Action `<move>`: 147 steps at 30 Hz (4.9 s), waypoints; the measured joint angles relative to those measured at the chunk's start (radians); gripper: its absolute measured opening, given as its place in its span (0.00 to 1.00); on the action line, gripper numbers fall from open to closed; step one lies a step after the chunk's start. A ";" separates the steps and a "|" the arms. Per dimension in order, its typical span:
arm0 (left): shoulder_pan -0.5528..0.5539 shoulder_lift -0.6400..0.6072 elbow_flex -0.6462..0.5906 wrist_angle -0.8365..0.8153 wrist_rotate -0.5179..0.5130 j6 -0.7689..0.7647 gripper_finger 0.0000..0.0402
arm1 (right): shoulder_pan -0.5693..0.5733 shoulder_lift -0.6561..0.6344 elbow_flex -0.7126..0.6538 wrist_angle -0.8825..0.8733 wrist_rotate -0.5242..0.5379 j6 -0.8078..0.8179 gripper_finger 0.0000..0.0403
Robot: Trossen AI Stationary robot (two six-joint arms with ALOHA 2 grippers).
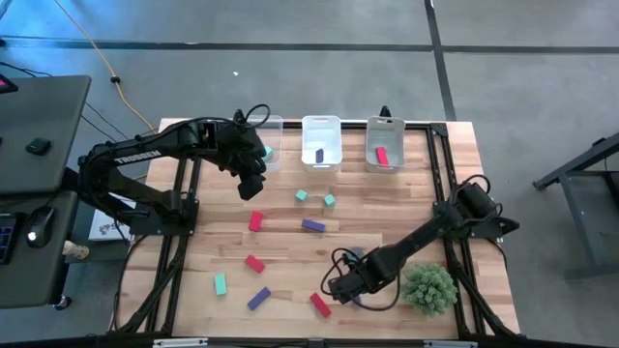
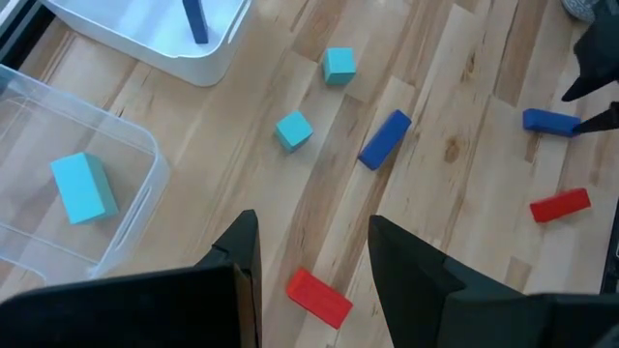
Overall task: Sort & place blocks by color
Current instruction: Put the blue block into the white bin
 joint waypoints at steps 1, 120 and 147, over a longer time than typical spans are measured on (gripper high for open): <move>0.000 0.000 0.000 0.000 0.000 0.000 0.28 | 0.000 0.006 0.000 0.000 -0.003 0.000 0.50; 0.252 0.100 -0.001 0.174 0.003 0.028 0.28 | -1.013 -0.152 0.001 0.257 0.104 -1.465 0.19; 0.252 0.100 -0.001 0.190 -0.002 0.026 0.28 | -1.061 -0.065 0.000 0.227 -0.001 -1.422 0.19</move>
